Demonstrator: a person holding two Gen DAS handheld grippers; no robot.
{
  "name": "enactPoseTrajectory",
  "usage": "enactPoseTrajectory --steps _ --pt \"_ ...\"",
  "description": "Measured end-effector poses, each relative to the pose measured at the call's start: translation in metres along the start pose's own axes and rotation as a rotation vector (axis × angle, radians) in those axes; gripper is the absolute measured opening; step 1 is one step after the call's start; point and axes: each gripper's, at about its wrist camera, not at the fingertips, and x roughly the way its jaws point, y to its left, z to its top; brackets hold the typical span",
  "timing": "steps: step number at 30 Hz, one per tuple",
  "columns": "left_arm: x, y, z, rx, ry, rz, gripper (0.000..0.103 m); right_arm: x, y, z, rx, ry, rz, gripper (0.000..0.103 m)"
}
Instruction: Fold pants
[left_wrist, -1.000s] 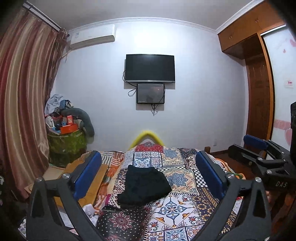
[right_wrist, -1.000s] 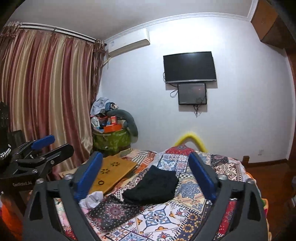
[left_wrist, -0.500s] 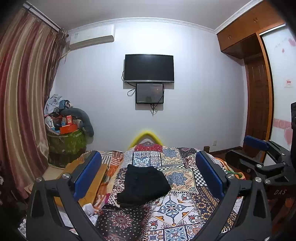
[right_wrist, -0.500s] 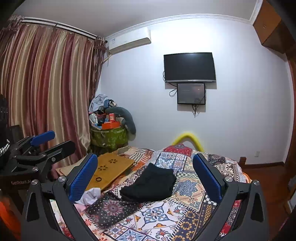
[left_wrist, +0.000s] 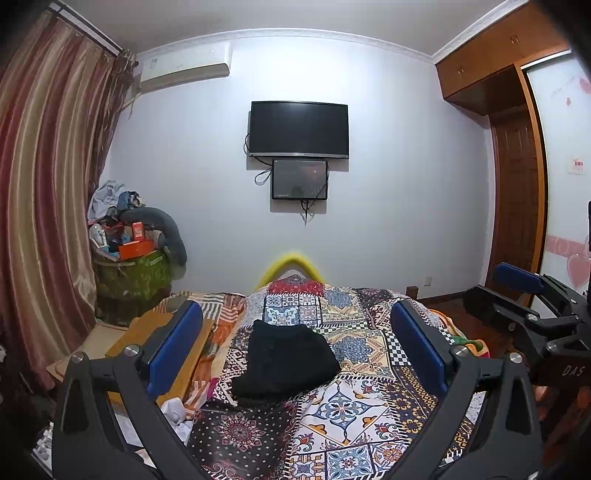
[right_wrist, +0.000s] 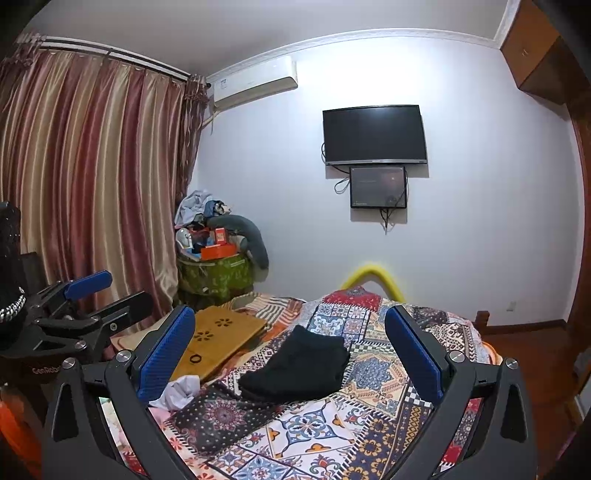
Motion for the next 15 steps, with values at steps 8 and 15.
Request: enactPoseTrajectory --steps 8,15 --pt "0.0025 0.0009 -0.0006 -0.002 0.005 -0.001 0.103 -0.0018 -0.0005 0.0007 0.005 0.003 -0.004 0.102" --pt "0.0016 0.0002 -0.0010 0.001 0.001 0.000 0.103 -0.0029 -0.0017 0.0022 0.013 0.001 -0.005 0.102"
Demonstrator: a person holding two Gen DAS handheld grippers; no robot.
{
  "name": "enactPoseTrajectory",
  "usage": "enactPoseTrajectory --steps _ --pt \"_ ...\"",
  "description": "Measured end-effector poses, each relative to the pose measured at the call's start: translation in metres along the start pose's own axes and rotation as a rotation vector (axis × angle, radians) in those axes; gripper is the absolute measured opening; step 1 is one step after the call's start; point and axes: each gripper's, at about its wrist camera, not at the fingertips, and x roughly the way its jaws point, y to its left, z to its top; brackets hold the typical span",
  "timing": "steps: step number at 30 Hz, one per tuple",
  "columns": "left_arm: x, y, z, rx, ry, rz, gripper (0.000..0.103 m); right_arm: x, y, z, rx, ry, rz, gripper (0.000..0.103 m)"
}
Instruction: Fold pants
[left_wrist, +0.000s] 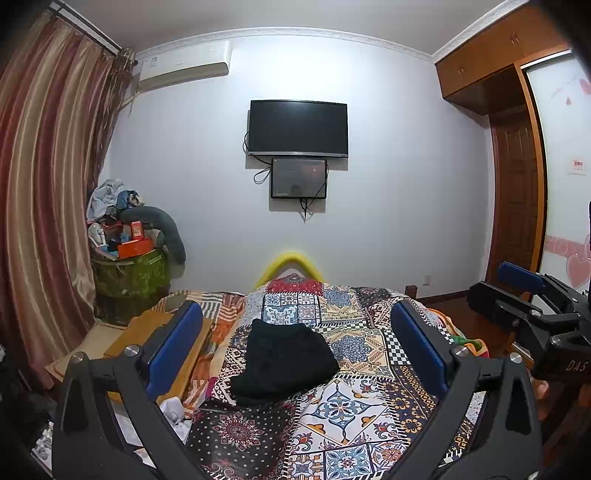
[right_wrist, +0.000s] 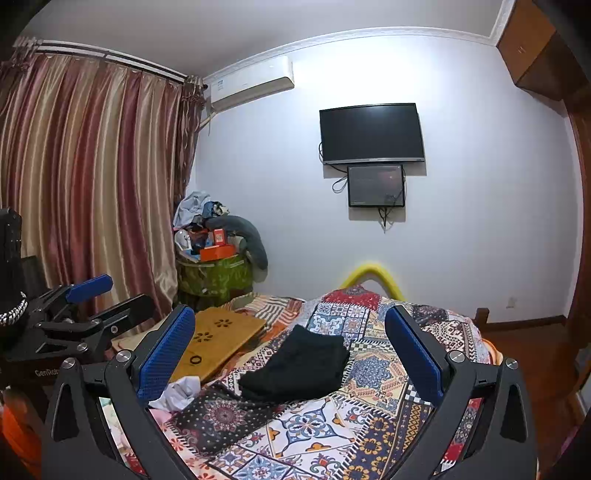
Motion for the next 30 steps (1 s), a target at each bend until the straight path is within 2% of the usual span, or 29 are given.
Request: enactPoseTrajectory --steps 11,15,30 --pt "-0.0010 -0.0039 0.0007 0.001 -0.002 -0.012 0.103 -0.0014 0.0000 0.0024 0.007 -0.003 -0.006 0.102" --pt "-0.0026 -0.0048 -0.0005 0.008 -0.002 -0.038 0.103 -0.0018 -0.0012 0.0017 0.012 -0.003 -0.008 0.102" --pt "0.0017 -0.0045 -0.0012 0.008 0.014 -0.043 0.103 -0.0046 -0.0022 0.0000 0.021 -0.001 -0.018 0.102"
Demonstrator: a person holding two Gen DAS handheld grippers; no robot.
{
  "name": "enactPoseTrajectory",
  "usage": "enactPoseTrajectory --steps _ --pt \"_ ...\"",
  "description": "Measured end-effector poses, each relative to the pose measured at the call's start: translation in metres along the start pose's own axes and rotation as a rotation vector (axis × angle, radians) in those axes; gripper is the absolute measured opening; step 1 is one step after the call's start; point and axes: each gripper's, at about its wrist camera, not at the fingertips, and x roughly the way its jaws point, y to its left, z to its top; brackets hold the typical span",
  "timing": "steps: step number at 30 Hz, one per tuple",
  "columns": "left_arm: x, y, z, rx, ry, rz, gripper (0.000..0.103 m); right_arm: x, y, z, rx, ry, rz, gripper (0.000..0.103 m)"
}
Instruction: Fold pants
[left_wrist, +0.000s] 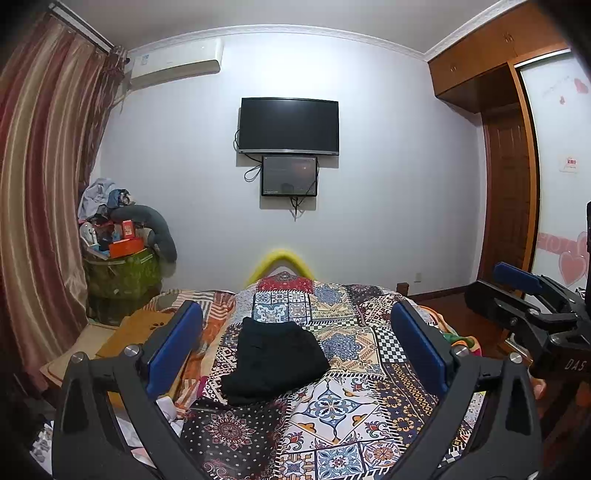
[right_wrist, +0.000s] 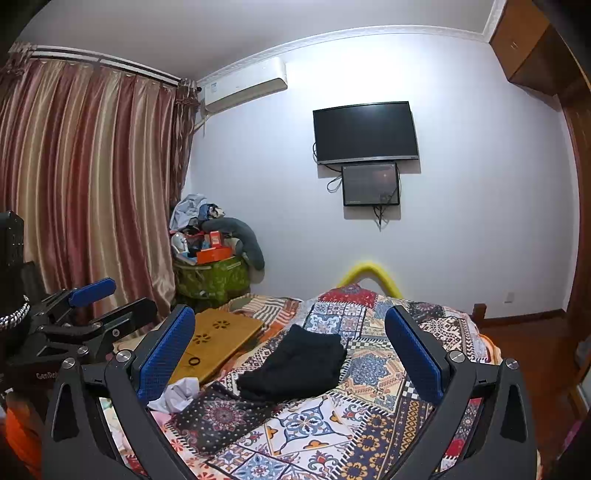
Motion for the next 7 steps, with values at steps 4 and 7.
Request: enactPoseTrajectory --steps 4,7 --pt "0.0020 0.0017 -0.0007 -0.008 0.014 -0.011 0.103 0.0009 0.0005 -0.0007 0.007 0.005 -0.001 0.102" --pt "0.0034 0.0034 -0.0007 -0.014 0.015 -0.009 0.103 0.0017 0.0014 -0.0014 0.008 0.009 -0.001 0.102"
